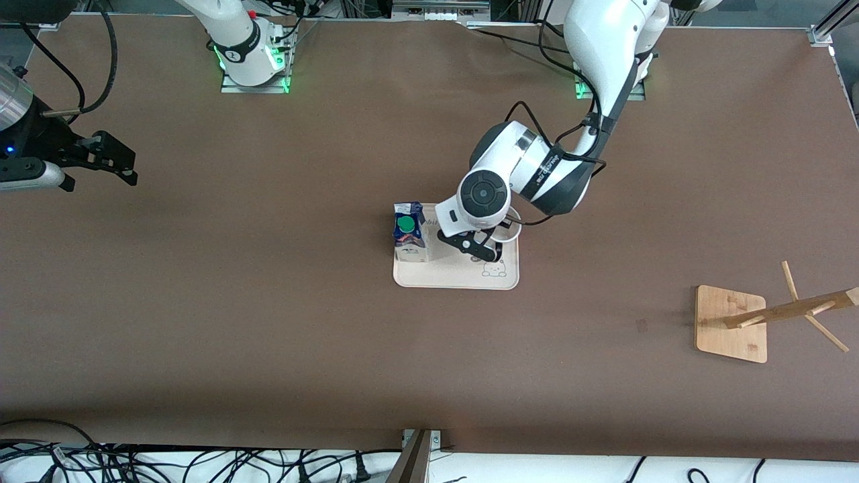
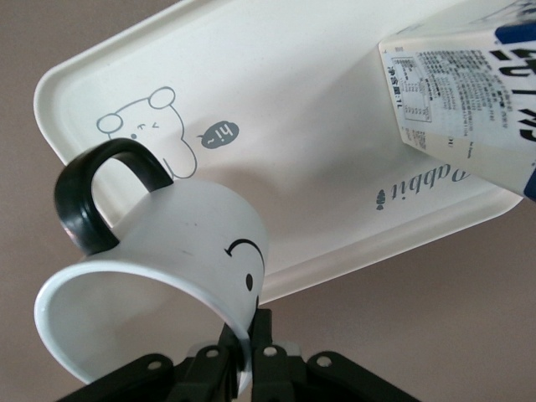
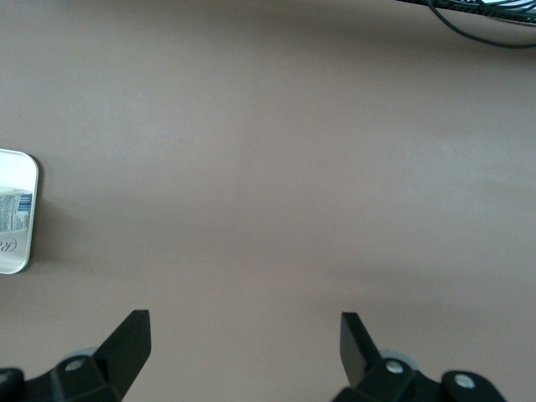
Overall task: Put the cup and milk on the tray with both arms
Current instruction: 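Carry the white mug over the tray with the left gripper, then lower the mug onto the tray and open the left gripper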
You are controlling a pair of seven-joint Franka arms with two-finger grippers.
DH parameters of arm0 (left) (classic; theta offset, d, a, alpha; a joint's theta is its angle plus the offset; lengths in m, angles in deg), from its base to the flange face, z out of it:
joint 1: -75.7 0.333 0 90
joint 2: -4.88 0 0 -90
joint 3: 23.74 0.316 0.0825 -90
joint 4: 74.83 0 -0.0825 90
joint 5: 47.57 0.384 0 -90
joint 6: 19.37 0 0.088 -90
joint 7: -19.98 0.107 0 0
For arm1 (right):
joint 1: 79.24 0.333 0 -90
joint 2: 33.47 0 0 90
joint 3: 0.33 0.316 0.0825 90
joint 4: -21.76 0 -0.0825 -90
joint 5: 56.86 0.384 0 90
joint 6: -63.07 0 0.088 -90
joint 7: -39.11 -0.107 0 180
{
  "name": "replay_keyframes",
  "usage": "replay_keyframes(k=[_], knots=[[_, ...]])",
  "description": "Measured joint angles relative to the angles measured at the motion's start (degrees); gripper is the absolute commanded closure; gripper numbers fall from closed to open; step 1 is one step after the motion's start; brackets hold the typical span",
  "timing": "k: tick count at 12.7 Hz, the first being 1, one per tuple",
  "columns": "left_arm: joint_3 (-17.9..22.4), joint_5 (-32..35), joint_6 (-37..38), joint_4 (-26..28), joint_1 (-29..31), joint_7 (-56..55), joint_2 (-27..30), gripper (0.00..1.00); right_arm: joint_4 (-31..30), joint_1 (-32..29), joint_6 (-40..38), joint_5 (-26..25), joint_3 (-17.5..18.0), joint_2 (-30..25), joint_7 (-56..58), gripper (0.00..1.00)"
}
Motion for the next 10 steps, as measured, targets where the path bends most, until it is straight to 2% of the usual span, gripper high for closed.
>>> replay_keyframes(k=[7,8,10], knots=[[0.0,0.0,-2.9,-0.08,-0.13,0.11,-2.18,1.0,0.0,0.0,0.05,0.0,0.0,0.0,0.0,0.0],[-0.01,0.0,-3.16,-0.09,-0.22,0.12,-2.47,0.71,0.0,0.0,0.05,0.0,0.0,0.0,0.0,0.0],[0.0,0.01,-4.31,-0.1,-0.3,0.21,-2.83,0.0,0.0,0.0,0.05,0.0,0.0,0.0,0.0,0.0]])
